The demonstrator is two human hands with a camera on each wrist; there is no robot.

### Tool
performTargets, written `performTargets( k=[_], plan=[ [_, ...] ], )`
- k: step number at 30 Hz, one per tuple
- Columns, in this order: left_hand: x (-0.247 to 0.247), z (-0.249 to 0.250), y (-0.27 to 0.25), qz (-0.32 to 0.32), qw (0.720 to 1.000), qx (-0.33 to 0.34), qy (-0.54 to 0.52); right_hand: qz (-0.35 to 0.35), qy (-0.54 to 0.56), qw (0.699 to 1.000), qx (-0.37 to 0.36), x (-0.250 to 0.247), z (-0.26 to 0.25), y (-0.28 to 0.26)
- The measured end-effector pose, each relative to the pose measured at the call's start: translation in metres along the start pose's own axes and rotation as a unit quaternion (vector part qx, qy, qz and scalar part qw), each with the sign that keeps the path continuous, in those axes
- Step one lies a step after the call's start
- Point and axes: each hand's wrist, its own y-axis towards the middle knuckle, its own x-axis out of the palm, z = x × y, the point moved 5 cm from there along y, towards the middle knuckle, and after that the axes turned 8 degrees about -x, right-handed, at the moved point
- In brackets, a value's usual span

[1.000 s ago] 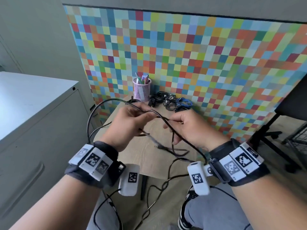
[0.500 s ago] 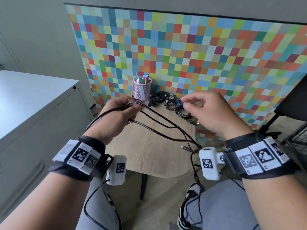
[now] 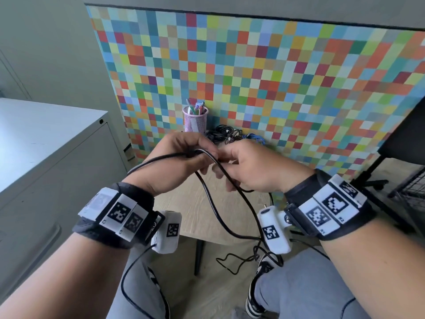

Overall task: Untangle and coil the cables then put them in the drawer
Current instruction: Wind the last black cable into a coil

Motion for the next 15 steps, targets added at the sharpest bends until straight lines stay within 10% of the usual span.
performTargets(
  k=[11, 15],
  plan=[
    [-0.066, -0.041, -0.020, 0.119, 0.964, -0.061, -0.228, -0.006, -0.234, 0.960, 0.153, -0.031, 0.065, -0.019],
    [-0.042, -0.030, -0.014, 0.070, 0.986, -0.063, -0.136, 0.025, -0.156, 0.986, 0.049, -0.010, 0.033, -0.008]
  ],
)
